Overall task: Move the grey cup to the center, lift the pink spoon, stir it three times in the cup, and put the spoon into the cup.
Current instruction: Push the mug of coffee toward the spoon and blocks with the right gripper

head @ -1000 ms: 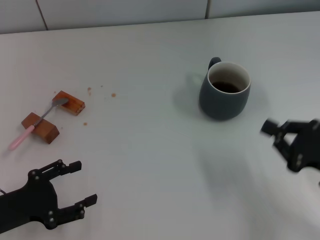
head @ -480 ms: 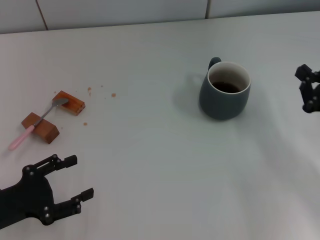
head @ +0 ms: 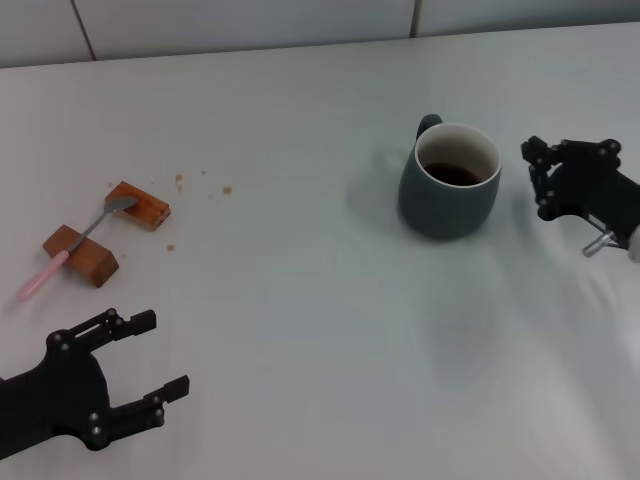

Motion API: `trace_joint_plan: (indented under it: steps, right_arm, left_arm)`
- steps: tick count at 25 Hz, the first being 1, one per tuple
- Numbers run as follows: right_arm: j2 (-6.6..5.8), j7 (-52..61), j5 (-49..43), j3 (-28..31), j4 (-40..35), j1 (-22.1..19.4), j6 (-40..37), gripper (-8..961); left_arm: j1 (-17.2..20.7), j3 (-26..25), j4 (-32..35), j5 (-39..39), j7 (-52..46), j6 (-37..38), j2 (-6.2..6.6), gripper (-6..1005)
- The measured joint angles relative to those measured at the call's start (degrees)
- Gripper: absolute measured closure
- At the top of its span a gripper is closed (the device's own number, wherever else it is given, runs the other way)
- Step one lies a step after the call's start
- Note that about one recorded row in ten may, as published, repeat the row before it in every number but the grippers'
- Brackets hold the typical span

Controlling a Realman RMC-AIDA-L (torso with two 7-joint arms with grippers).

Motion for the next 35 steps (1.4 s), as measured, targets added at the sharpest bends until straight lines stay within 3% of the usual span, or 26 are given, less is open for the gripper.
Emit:
trace_joint_plan:
  steps: [9, 35]
  right_arm:
    - [0.07, -4.47, 0.03, -0.34, 2.89, 4.62, 7.69, 908]
    - [0.38, -4.03, -3.15, -3.07, 17.74, 16.17, 11.92, 898]
  left_arm:
    - [-0.02, -0.36, -0.04, -0.01, -0.15, -0.01, -0.02, 218]
    - [-0.02, -0.38, 0.40, -1.08, -0.08, 1.35, 0.07, 242]
